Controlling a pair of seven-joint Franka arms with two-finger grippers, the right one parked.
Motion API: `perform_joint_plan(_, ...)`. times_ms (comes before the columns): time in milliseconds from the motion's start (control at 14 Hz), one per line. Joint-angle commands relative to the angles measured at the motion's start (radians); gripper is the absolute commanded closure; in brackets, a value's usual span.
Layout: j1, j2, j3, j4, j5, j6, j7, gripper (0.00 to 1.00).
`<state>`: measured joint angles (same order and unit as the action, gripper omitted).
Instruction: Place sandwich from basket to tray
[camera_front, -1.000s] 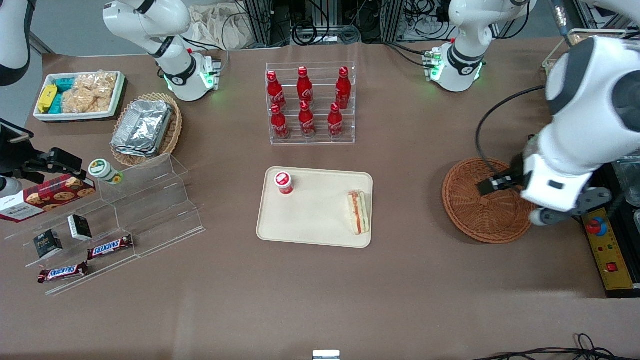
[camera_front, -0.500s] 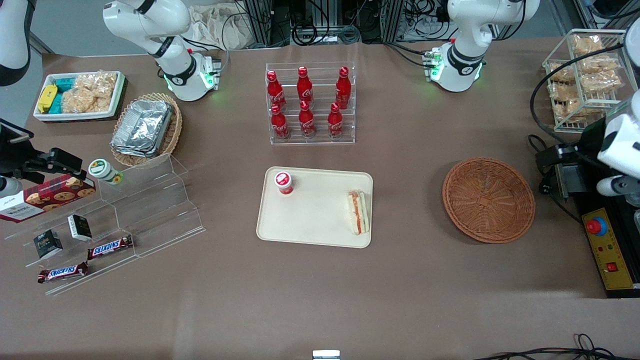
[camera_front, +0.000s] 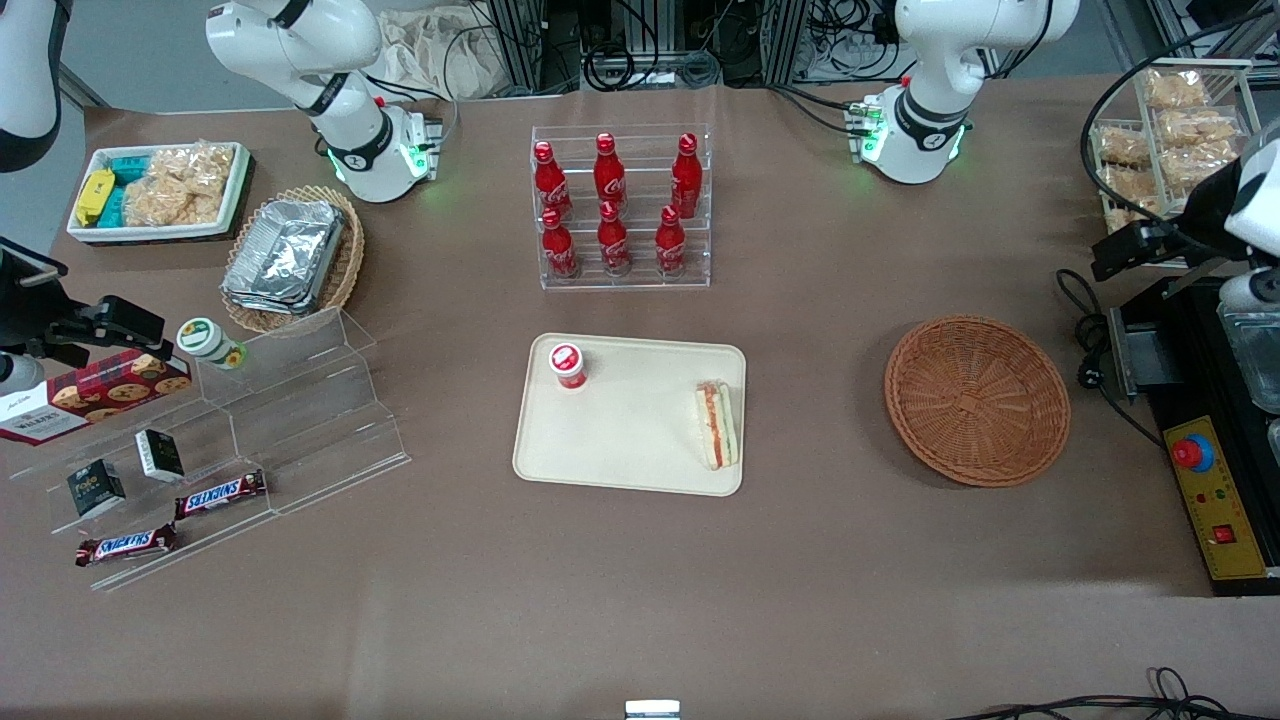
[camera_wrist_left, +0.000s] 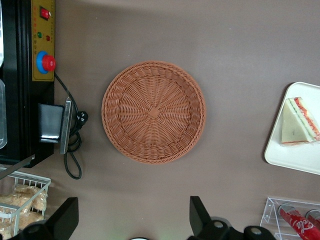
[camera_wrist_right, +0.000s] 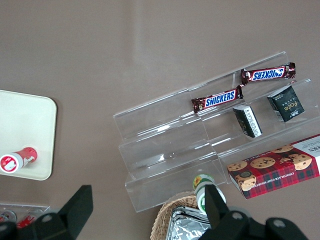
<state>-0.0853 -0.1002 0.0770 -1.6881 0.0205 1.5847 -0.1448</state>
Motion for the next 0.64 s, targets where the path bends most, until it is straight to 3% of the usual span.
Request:
perform_joint_plan(0, 0.016, -0.134, -0.002, -0.171, -0.010, 0.079, 0.024, 0.00)
perform_joint_plan(571, 0.019, -0.142, -0.019, -0.171, 0.003, 0.081, 0.008, 0.00)
